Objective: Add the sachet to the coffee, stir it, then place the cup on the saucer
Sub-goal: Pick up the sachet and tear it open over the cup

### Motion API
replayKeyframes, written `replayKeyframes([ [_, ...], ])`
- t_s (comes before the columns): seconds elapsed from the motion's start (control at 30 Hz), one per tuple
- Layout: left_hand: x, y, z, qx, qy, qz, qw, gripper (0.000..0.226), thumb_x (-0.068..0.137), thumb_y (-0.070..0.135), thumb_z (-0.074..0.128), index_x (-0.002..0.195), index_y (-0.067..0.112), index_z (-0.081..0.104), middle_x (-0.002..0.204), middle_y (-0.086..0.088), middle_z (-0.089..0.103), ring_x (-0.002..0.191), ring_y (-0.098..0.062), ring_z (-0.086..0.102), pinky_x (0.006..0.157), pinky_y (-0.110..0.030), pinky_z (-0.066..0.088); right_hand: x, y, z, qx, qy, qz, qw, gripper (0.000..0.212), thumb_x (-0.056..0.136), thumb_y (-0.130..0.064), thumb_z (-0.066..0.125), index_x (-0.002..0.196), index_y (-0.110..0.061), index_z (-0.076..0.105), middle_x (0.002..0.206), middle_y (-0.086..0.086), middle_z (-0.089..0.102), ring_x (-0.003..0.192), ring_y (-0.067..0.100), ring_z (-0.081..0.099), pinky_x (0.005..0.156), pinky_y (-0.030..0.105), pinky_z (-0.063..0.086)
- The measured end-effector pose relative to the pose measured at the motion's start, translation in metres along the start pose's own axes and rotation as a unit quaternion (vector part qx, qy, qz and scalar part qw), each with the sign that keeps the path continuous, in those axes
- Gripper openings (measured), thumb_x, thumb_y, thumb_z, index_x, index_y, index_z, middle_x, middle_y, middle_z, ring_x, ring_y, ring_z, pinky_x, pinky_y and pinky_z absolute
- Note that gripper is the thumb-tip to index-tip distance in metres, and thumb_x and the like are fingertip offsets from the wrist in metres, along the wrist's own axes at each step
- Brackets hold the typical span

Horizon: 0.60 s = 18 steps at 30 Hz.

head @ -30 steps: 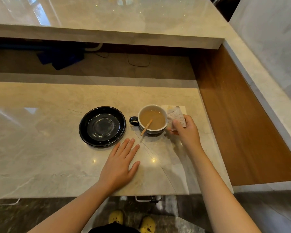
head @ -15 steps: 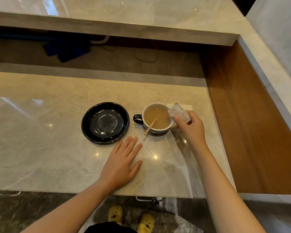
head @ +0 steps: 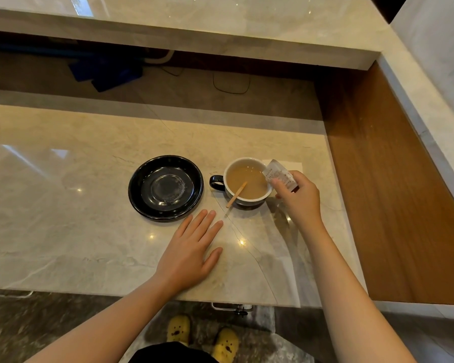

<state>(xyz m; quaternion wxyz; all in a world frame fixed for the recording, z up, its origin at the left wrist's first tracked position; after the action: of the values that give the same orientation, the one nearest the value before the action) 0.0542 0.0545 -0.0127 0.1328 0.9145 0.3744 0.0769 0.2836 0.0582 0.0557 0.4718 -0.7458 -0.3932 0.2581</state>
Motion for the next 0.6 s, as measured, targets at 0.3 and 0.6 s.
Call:
replayKeyframes([
  [0.3, -0.0008, -0.0004, 0.0008, 0.002, 0.0, 0.001, 1.0, 0.057, 0.094, 0.049, 0.031, 0.144, 0.023, 0.029, 0.153, -0.003, 0.023, 0.142, -0.015, 0.009, 0.114, -0.039, 0.01, -0.0016, -0.0002, -0.0013, -0.011, 0.0, 0.001, 1.0, 0.011, 0.086, -0.025, 0.064, 0.093, -0.018, 0.062, 0.081, -0.008, 0.06, 0.077, 0.013, 0.061, 0.059, 0.024, 0.052],
  [0.6, -0.0009, -0.0006, 0.0004, -0.004, 0.002, 0.0, 1.0, 0.058, 0.093, 0.051, 0.028, 0.144, 0.023, 0.028, 0.153, -0.002, 0.022, 0.142, -0.015, 0.008, 0.114, -0.039, 0.008, -0.0024, -0.0023, -0.0002, -0.013, -0.007, -0.01, 1.0, 0.01, 0.085, -0.024, 0.064, 0.092, -0.018, 0.061, 0.08, -0.012, 0.059, 0.075, 0.009, 0.058, 0.054, 0.014, 0.048],
])
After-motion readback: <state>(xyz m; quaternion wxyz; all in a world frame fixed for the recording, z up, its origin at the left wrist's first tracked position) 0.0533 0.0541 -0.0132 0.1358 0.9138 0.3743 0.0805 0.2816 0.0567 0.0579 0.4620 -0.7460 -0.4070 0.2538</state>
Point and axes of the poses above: each hand's wrist, its own x-axis towards the middle knuckle, its own z-axis out of the palm, y = z × x, the point moved 8 cm from there along x, towards the middle knuckle
